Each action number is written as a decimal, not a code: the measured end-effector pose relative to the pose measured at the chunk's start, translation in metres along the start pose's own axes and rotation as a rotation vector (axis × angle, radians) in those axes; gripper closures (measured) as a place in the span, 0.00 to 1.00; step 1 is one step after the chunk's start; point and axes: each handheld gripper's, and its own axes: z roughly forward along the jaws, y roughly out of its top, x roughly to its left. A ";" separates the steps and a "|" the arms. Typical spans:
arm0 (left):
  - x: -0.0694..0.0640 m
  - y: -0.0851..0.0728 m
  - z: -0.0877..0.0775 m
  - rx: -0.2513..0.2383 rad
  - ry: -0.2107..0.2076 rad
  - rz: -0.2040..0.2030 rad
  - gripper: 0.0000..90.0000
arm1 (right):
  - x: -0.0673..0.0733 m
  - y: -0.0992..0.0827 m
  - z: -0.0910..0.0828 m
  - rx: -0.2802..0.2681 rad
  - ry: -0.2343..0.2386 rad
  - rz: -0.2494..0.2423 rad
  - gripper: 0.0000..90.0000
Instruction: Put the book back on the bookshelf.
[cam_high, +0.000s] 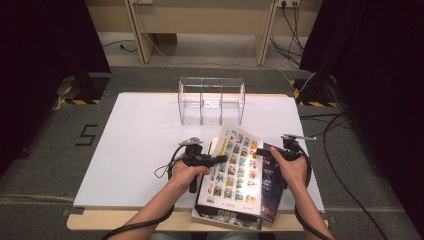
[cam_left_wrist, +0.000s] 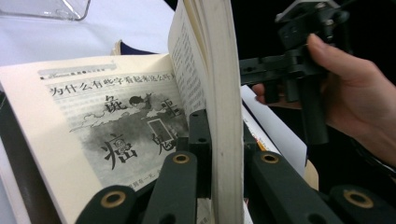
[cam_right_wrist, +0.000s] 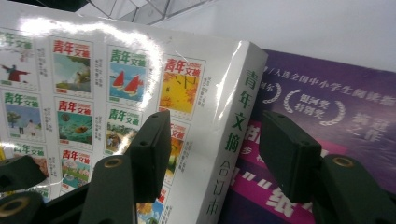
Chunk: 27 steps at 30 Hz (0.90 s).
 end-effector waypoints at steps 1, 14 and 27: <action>0.000 0.000 -0.001 -0.005 -0.002 -0.004 0.92 | 0.000 0.000 0.003 0.007 0.010 0.011 0.49; 0.004 -0.006 -0.005 -0.016 0.014 -0.047 0.92 | -0.005 0.008 0.016 0.052 0.102 0.153 0.60; 0.013 -0.008 -0.012 0.069 0.114 -0.133 0.89 | 0.009 0.014 0.017 0.037 0.129 0.171 0.80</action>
